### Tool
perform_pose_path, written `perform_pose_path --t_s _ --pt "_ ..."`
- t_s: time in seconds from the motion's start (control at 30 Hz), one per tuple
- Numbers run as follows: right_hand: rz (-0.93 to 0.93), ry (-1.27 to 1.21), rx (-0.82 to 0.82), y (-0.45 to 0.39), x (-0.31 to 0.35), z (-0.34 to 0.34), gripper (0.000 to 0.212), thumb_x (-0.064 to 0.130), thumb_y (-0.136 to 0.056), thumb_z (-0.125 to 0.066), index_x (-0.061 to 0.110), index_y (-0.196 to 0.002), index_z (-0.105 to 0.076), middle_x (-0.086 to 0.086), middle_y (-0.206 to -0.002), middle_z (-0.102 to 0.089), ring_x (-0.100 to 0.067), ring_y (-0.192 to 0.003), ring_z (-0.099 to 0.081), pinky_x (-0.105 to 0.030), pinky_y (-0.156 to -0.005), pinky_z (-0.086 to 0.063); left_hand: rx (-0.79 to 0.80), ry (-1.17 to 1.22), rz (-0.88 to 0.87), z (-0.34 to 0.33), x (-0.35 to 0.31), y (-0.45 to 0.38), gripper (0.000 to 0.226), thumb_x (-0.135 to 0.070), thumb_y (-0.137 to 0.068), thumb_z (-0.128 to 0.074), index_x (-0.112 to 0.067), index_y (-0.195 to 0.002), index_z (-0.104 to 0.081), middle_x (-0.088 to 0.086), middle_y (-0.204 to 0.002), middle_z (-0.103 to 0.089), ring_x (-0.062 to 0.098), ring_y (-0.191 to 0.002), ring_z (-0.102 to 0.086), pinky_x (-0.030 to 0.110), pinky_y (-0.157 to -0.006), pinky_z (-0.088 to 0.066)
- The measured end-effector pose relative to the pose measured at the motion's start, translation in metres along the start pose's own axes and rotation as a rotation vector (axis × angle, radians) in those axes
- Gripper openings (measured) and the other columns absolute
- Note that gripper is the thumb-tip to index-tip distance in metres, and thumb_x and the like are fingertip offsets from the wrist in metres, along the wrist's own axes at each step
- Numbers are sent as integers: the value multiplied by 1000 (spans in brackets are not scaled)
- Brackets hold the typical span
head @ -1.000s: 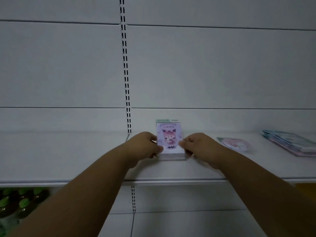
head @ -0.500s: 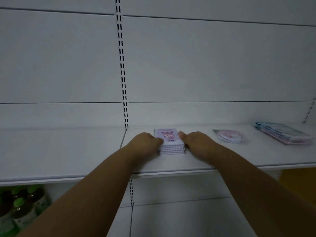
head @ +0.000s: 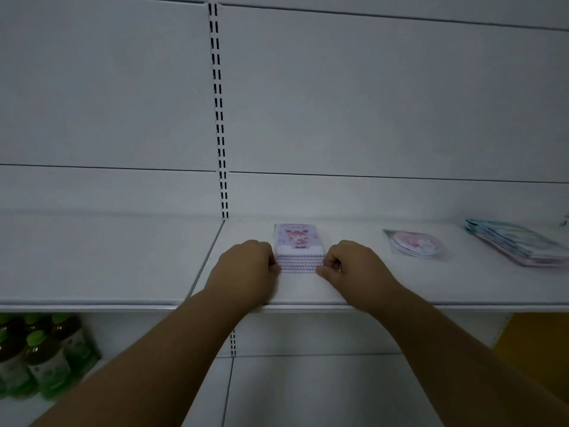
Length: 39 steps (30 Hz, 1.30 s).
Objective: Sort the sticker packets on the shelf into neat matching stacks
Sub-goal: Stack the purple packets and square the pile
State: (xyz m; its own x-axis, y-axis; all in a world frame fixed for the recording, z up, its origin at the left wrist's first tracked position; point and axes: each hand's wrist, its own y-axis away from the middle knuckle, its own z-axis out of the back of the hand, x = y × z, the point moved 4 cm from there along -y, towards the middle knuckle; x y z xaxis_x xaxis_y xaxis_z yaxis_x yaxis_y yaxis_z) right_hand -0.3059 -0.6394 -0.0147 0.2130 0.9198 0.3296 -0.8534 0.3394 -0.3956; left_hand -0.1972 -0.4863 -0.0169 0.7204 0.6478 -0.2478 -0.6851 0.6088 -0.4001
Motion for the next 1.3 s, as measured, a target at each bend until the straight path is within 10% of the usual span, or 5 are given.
perform_pose_path --t_s 1.3 --pt "49 37 19 3 3 3 14 27 -92 -57 17 -82 -58 5 -80 -50 -11 -76 -46 -22 -66 -32 17 29 -109 -2 0 1 17 -30 -95 -46 -21 -81 -50 -2 -81 -52 19 -75 -53 29 -64 -36"
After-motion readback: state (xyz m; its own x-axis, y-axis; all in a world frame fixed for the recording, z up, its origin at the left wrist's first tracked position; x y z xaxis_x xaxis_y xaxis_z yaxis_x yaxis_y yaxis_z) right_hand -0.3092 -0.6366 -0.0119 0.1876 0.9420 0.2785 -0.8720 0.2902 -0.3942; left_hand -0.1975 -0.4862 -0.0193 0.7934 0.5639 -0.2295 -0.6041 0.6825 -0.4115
